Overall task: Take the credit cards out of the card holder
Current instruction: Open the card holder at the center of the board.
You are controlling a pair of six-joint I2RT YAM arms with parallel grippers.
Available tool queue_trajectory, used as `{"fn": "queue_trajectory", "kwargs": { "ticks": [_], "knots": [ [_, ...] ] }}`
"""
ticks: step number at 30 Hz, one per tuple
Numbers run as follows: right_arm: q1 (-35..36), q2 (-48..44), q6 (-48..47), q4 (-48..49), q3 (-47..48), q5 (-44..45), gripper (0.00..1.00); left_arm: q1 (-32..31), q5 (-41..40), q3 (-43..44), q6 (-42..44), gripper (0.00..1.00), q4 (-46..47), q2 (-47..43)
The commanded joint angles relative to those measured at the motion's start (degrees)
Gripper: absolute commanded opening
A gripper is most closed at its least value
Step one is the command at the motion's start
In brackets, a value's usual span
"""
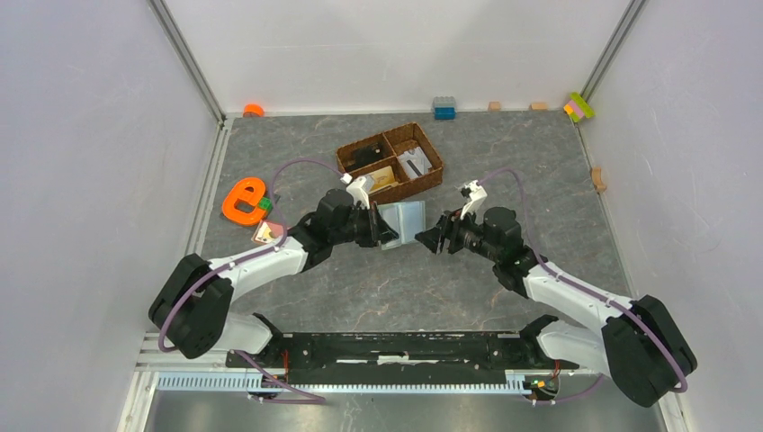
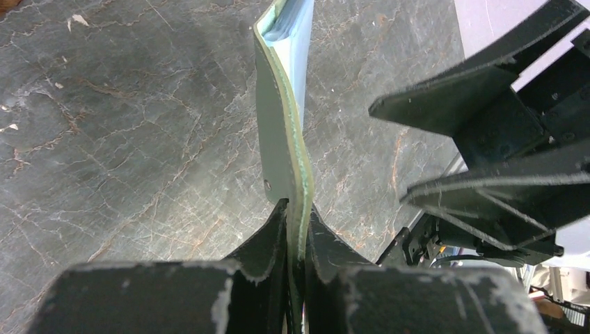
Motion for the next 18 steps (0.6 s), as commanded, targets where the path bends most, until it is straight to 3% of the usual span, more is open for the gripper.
{"fn": "queue_trajectory", "kwargs": {
  "ticks": [1, 8, 18],
  "knots": [
    [-3.1, -1.4, 1.5, 0.6, -0.9, 5.8, 0.71, 0.2, 2.2, 0.9, -1.8, 0.02, 3.6, -1.8],
    [-6.2, -3.2, 2.7, 0.8, -3.0, 6.9, 0.98, 0.2, 4.4, -2.7, -2.5, 0.02, 9.5, -7.9],
    [-7.6, -14.9, 3.9, 7.7, -8.8, 6.8, 0.98, 0.1, 11.0, -7.6, -5.2, 0.02, 22.8, -13.3]
  ]
}}
